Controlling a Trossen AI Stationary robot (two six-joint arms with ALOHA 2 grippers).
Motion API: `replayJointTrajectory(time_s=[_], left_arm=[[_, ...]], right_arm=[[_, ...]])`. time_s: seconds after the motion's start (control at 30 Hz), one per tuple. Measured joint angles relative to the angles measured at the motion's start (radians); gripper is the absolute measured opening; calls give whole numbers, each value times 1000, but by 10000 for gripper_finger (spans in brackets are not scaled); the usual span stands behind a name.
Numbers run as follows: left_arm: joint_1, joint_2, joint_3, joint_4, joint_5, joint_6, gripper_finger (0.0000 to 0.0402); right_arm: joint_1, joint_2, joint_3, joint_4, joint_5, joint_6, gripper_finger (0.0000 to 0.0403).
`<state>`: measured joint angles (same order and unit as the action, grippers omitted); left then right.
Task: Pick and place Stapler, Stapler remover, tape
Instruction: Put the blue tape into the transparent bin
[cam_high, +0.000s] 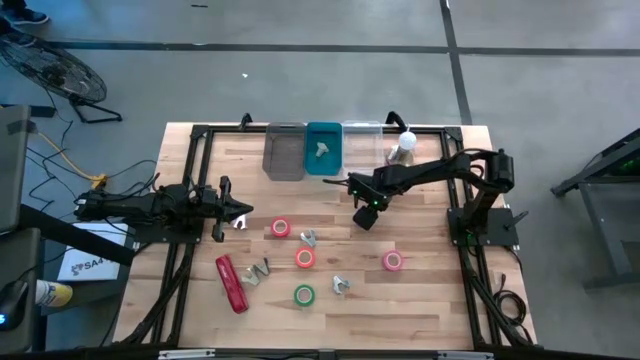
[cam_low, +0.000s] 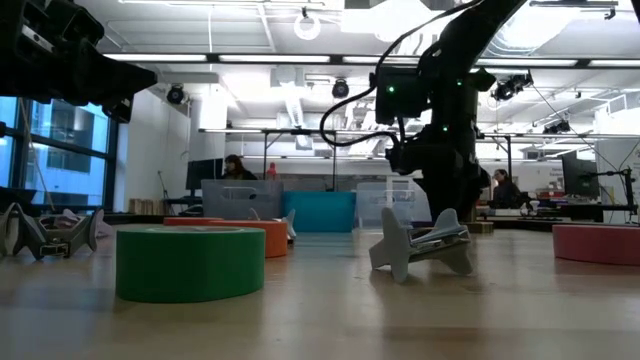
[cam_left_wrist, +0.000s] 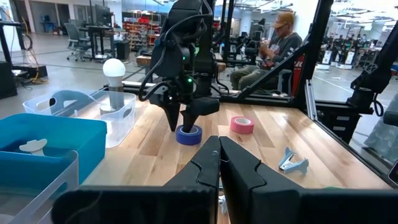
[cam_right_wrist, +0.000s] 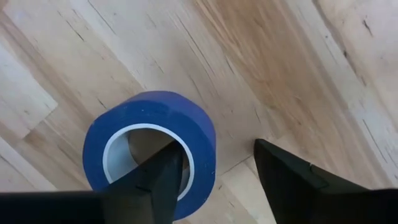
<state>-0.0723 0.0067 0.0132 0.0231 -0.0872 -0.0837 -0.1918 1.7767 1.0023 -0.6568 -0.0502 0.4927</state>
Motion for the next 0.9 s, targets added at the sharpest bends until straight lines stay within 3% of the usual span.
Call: replayJointTrajectory(time_s=[0.6,0.9], left_arm=[[0,0,0,0,0,0,5],[0,0,0,0,0,0,5]], right_arm=[[-1,2,-1,-15,20,-58,35],[-1,2,6,-23,8,-90,35]])
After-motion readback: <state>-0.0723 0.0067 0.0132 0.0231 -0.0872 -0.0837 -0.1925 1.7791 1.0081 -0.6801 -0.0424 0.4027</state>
